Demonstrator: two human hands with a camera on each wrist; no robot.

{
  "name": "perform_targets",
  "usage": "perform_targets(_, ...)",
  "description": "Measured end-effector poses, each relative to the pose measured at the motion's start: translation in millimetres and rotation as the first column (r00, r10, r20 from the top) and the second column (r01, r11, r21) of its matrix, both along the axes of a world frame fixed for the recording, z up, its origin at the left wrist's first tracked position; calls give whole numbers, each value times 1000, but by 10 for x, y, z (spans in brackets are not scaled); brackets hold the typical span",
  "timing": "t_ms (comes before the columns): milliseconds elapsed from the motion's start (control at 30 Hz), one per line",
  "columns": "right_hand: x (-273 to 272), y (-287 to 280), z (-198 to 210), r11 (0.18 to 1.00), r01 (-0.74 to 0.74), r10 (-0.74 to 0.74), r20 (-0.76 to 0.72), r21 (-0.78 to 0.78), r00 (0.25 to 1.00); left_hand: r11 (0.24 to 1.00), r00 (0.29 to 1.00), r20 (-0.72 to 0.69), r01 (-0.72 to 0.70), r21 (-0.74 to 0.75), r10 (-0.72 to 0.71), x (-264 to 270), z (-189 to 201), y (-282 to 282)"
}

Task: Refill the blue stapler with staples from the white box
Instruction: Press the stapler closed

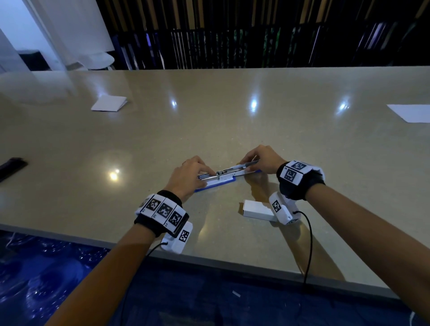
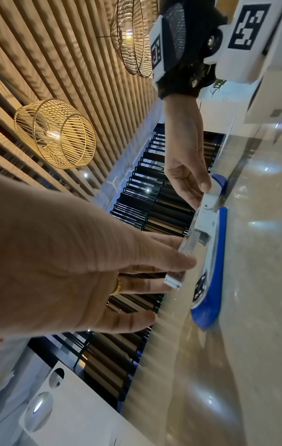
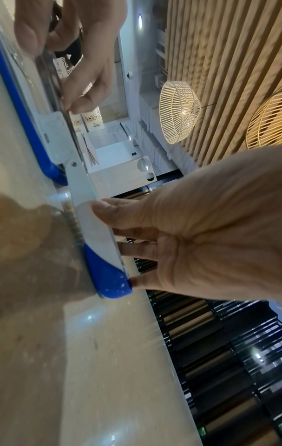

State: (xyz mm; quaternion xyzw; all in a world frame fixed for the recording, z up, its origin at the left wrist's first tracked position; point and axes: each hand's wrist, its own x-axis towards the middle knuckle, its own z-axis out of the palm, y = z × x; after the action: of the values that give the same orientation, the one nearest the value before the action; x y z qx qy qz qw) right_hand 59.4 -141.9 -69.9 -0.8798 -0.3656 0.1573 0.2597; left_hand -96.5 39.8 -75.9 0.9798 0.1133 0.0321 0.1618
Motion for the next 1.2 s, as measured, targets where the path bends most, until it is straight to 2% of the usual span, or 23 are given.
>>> perform_targets(100,4,-18,-1,1000,3,-3,1,1,1000,999,999,42,-2,-41,3,-24,12,49)
perform_targets(167,31,-50,-12,1000,25,-25,15,-14,1000,989,998,63,-16,-148,25,-65,9,85)
perform_targets(267,142,-118,-60,993,90,-82,102,-74,991,952,996,23,-80,-296,91,-132,-10,125)
perform_targets(333,211,-164,-86,984,140,-120,175,-109,977,940,994,-10,-104,-324,106,-136,-35,143)
perform_targets(433,262,-224,-71,978,169,-142,203,-121,969,931,993,-3,-111,-348,118,-103,-60,179)
perform_targets(600,273,-296,153,993,87,-67,211,-84,975,904,991,21,-113,-413,133,-83,-74,217)
perform_targets(733,186,-234,512,990,-28,12,116,136,993,899,989,35,-113,-424,141,-88,-88,229)
perform_targets(800,87,-98,657,977,-102,87,85,189,993,892,988,43,-116,-436,149,-92,-94,226)
perform_targets(900,-153,197,745,966,-201,187,101,160,977,881,986,37,-127,-457,161,-98,-81,214)
perform_targets(1033,-429,551,622,949,-287,277,90,129,957,866,982,40,-145,-478,186,-123,-69,198)
perform_targets(1200,-632,849,375,921,-387,388,168,-42,906,869,976,62,-155,-470,208,-153,-62,173)
